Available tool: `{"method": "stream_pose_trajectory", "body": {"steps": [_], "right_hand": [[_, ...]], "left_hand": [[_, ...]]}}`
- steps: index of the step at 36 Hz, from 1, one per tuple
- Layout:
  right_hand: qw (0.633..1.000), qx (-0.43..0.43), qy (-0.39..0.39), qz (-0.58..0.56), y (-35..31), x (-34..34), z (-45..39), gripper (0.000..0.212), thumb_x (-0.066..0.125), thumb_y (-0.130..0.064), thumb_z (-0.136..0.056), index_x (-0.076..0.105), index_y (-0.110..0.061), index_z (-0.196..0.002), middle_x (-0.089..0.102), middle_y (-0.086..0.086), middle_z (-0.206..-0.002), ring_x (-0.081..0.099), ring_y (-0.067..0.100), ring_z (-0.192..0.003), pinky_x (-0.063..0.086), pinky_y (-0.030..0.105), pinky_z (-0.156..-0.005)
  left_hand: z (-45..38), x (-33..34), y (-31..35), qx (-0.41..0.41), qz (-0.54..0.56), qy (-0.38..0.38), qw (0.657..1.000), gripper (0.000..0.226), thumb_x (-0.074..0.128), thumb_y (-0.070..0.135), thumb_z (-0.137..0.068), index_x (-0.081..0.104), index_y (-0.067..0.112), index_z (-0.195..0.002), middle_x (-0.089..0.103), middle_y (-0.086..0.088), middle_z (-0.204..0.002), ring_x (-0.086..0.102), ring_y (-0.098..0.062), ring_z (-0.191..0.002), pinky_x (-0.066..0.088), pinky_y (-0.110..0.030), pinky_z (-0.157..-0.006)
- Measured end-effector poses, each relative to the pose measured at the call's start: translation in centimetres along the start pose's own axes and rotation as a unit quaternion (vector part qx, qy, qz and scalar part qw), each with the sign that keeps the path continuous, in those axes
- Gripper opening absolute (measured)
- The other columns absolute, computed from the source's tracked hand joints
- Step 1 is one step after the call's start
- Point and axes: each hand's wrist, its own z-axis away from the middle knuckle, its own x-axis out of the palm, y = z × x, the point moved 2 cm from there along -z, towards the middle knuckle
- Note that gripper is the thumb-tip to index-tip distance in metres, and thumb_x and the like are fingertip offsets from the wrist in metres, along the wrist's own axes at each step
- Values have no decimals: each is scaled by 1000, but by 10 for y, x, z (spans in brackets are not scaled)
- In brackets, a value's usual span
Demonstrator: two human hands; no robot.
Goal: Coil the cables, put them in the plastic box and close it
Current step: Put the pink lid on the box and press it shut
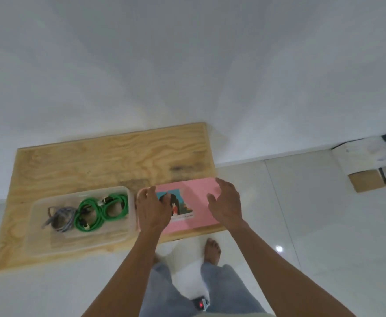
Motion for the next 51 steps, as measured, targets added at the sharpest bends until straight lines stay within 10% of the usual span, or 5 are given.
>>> {"method": "stream_pose_trajectory", "body": {"steps": [6, 17, 27, 39, 51], "right_hand": [[997, 11, -66, 45, 24, 24, -9, 74, 60, -31, -94, 20, -28, -156, 17, 6, -163, 27, 30, -146, 41, 41, -107], [997, 28, -75, 22, 46, 31, -9, 84, 64, -25, -91, 11, -32, -156, 27, 1, -156, 43, 26, -132, 53, 43, -93], [998, 55, -15, 7, 41, 5, -3, 81, 64, -34, -91, 16, -26, -156, 27, 2, -157, 40, 29, -135, 46, 43, -100], [994, 9, 91, -67, -48, -13, 28, 76, 69, -37, -87, 33, -16, -151, 32, 4, -156, 38, 29, -139, 42, 45, -108], [995, -70, 34, -64, -180, 111, 87, 72, 65, -35, -92, 32, -15, -152, 26, 4, -160, 29, 25, -145, 31, 34, -115]], "left_hand": [[3, 31, -16, -43, -103, -9, 994, 75, 69, 46, -87, 35, 14, -145, 14, -19, -159, 13, -42, -149, 30, -56, -114], [2, 51, -8, -142, -52, 5, 988, 104, 81, 53, -73, 13, 36, -150, 3, -24, -160, 8, -44, -150, 26, -69, -109], [4, 38, 19, -101, -5, 10, 995, 105, 82, 59, -67, 18, 41, -149, 33, -19, -143, 32, -43, -132, 33, -57, -107], [6, -74, 24, -36, 53, 75, 995, 82, 81, 49, -71, 42, 25, -140, 43, -15, -138, 39, -38, -129, 32, -51, -106], [-17, -202, -134, -49, 76, 119, 989, 74, 80, 46, -75, 46, 28, -138, 44, -12, -139, 43, -37, -128, 42, -53, -104]]}}
